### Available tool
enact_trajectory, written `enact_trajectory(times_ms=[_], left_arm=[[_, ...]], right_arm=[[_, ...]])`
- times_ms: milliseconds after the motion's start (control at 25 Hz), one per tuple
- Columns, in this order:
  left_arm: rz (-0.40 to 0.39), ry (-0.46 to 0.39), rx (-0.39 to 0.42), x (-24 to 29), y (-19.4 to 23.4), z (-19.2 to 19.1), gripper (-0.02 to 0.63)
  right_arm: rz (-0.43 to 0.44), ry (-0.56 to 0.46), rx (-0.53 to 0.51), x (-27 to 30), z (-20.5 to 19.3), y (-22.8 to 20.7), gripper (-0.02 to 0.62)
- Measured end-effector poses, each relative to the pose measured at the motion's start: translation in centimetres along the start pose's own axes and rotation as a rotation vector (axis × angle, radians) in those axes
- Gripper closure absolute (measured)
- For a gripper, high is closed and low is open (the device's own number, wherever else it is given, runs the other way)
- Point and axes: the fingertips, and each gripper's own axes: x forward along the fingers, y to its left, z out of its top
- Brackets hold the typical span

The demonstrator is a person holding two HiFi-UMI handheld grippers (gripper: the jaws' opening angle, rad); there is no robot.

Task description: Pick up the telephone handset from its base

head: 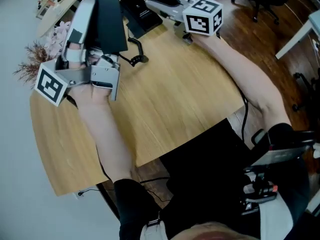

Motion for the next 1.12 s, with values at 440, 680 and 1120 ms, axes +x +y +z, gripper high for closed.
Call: enact_trajectory(times_ms=[440, 680, 1120], left_arm=[[0.072, -0.033, 0.02, -0.9, 0.9, 0.4, 0.529], [0.093, -0.061, 0.027, -1.3, 1.1, 0.8, 0.529], [0.113, -0.072, 0.028, -1.7, 1.8, 1.0, 0.529]], right_arm=[[-0.063, -0.018, -0.037, -1.4, 0.4, -1.5, 0.592], [-0.072, -0.01, -0.027, -2.1, 0.1, -2.1, 0.592], [-0.074, -0.002, -0.034, -2.2, -0.3, -2.3, 0.592]])
